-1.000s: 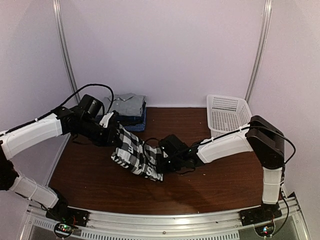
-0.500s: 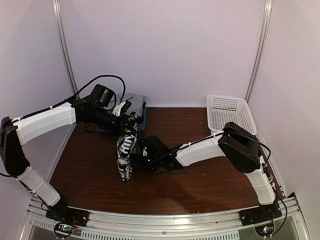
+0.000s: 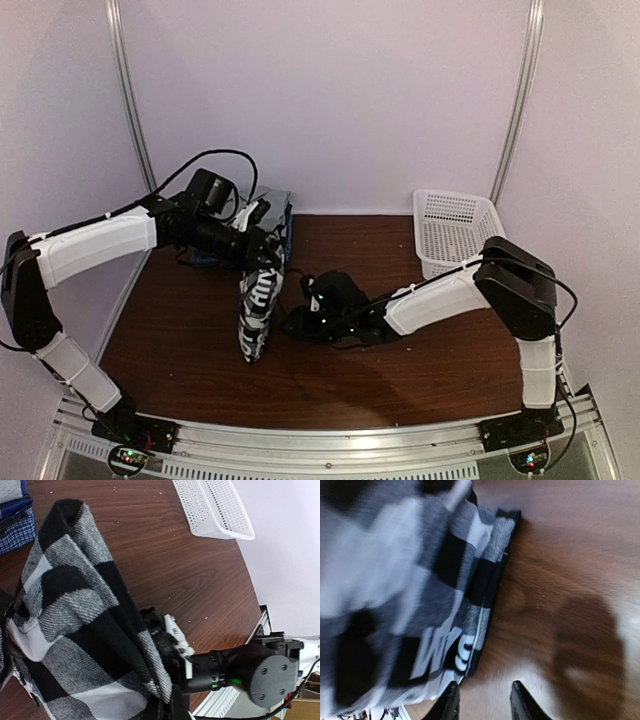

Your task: Fold and stack the long sleeve shirts

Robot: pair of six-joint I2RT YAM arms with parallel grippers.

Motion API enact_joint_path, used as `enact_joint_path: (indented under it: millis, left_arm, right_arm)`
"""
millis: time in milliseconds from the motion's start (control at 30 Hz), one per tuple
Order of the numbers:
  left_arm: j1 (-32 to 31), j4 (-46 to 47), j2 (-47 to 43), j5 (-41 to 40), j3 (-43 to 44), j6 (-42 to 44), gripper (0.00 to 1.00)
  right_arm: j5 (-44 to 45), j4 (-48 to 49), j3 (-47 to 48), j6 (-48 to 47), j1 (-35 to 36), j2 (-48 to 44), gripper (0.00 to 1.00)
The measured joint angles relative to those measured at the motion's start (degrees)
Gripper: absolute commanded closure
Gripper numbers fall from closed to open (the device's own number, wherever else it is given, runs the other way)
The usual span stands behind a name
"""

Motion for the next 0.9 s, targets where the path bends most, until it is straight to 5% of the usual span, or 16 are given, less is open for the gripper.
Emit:
enact_joint_path:
  millis: [233,367,467,567,800,900]
  left_arm:
    - [-4.7,3.8,3.5,-0.7,0.5,-1.8,0.99]
    - [-10.3,6.8,11.5,-2.4,4.0,-3.9,0.78]
    - [-15.9,8.3,22.3,-3.2,12.3,-5.6,0.55]
    - [-20.6,9.1,31.5,-4.0,21.2,-7.2,0.43]
    - [-22.8,6.8,32.2,-7.2,23.9,-7.6,0.42]
    - [-21.4,6.3,28.0,-8.9,18.5,-7.6,0.42]
  right_arm:
    - [6.8,-1.6,-12.5,-1.3,-1.4,-20.8,0.36]
    - [14.6,-5.3,-21.2,-1.6,-2.2,-36.7,0.28]
    - [19.5,-9.1,-26.8,-1.6,-3.1,-47.1,0.23]
    - [23.0,-13.2,-30.5,-1.6,-4.3,-54.7,0.2]
    - [25.2,-16.8,-31.2,-3.3,-5.3,-54.6,0.19]
    - [23.8,-14.4,-29.4,-4.3,-4.9,-50.8,0.2]
